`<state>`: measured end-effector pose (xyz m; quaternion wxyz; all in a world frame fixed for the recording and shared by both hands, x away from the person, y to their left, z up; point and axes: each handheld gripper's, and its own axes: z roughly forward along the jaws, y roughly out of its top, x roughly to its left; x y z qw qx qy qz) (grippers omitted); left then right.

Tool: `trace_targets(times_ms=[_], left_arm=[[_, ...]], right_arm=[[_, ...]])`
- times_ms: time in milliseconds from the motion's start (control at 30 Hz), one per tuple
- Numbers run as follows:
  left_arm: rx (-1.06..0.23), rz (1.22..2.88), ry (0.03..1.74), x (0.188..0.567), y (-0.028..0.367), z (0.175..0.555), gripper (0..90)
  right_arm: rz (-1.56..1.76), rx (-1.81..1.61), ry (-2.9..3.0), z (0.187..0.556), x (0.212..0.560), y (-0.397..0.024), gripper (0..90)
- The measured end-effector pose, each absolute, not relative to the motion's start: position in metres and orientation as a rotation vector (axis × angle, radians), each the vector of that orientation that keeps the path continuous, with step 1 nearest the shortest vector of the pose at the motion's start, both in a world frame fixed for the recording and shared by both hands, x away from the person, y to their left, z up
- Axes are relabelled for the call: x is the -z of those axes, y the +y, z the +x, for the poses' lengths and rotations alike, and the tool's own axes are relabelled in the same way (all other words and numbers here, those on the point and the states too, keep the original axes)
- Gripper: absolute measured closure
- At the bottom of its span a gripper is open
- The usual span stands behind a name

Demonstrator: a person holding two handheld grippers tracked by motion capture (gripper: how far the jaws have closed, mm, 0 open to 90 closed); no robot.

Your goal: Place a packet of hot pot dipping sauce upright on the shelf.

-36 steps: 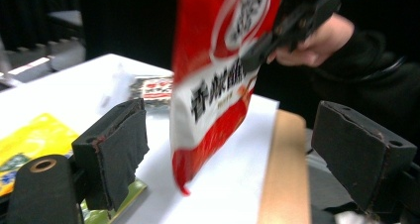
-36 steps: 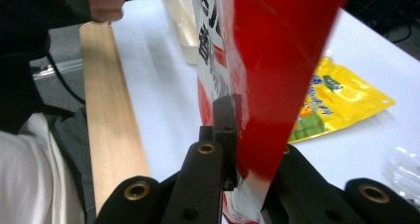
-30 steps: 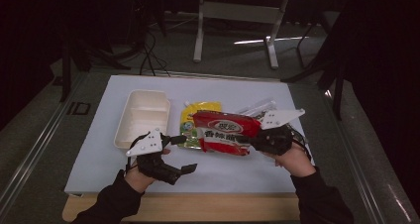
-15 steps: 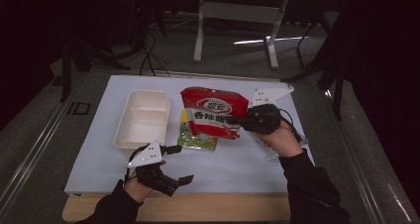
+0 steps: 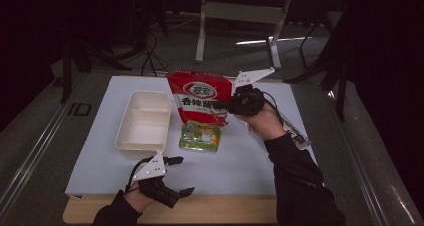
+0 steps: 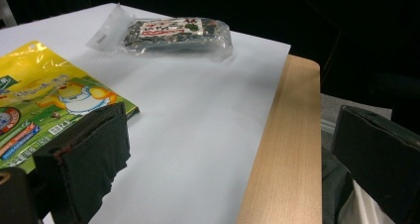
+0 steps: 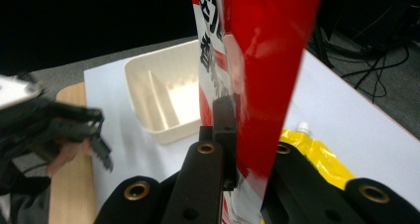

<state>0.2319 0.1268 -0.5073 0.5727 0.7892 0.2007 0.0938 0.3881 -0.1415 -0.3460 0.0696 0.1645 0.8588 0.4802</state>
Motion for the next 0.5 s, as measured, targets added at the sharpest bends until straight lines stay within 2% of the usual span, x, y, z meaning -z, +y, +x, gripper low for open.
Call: trace_targets(times_ms=[500], left_arm=[[-0.237, 1.867, 0.475, 0.52, 0.129, 0.229, 2.8]], right_arm=[[0.51, -1.492, 2.568, 0.423, 0.352, -0.091, 90.0]])
